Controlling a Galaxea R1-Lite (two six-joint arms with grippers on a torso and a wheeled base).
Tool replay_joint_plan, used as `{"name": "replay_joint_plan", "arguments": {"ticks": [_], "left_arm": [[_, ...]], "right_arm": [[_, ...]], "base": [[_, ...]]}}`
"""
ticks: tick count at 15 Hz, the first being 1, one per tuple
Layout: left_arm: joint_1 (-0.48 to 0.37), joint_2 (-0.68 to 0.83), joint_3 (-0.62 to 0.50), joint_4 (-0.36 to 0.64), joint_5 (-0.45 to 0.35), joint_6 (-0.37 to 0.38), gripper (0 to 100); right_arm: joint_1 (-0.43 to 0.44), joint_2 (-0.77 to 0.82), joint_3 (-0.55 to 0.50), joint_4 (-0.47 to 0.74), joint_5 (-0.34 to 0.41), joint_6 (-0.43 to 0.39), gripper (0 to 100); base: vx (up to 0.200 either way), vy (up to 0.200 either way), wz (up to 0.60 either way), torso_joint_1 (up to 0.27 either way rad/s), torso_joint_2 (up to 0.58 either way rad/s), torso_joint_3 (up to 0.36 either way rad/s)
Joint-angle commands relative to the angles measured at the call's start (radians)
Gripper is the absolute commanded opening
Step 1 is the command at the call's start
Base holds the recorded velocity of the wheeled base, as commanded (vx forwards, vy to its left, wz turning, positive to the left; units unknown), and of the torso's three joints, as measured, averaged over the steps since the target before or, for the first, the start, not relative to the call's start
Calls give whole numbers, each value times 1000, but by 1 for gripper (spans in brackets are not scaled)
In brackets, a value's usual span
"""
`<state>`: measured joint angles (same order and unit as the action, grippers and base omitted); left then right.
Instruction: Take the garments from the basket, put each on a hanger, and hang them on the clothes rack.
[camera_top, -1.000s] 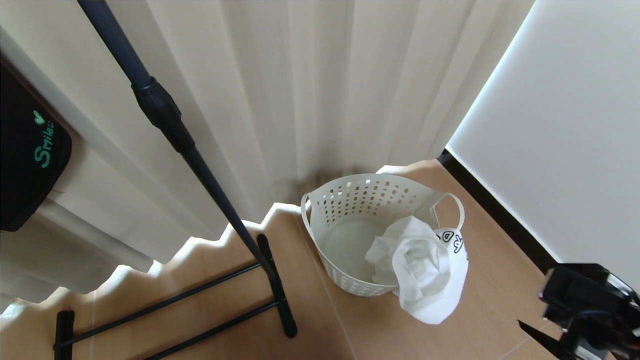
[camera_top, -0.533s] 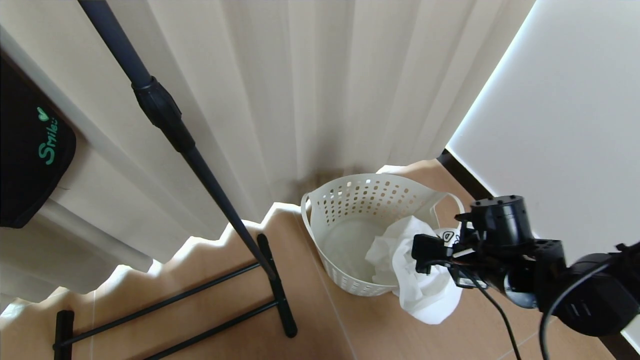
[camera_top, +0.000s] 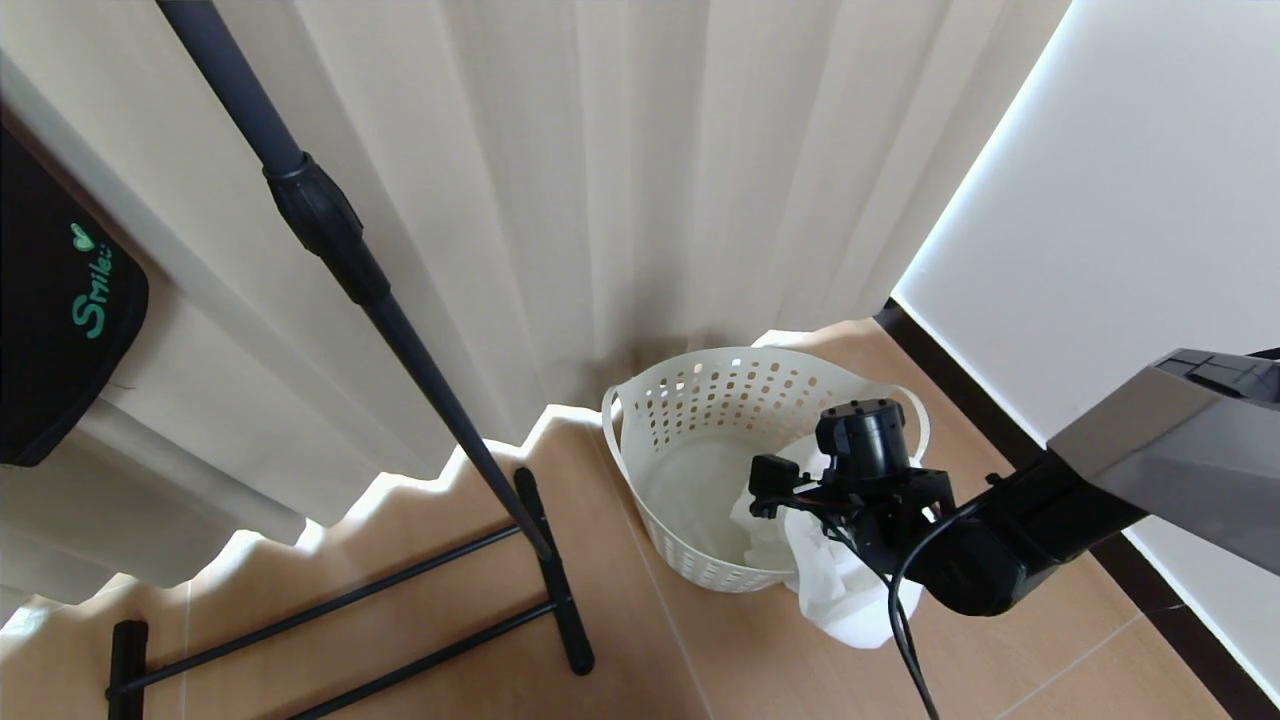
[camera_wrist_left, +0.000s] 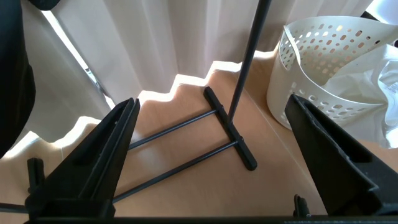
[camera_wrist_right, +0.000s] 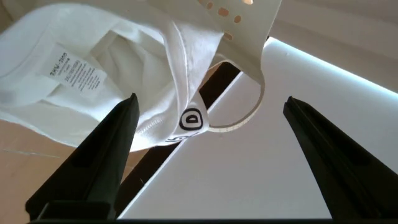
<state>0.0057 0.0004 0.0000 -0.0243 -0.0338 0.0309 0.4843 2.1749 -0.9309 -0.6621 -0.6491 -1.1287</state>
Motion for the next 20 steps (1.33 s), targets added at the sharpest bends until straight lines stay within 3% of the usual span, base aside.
{"name": "replay_joint_plan", "arguments": {"ticks": [1,11,20], "left_arm": [[0,0,0,0,0,0,100],[0,0,0,0,0,1,100],[0,0,0,0,0,0,100]], "right_arm": [[-4,72,-55,-1,-14,0,100],[-67,221,-240,-1,-38,0,100],[-69,276,-345,1,-30,0,100]], "base": [[0,0,0,0,0,0],[0,0,0,0,0,0],[0,0,0,0,0,0]]}}
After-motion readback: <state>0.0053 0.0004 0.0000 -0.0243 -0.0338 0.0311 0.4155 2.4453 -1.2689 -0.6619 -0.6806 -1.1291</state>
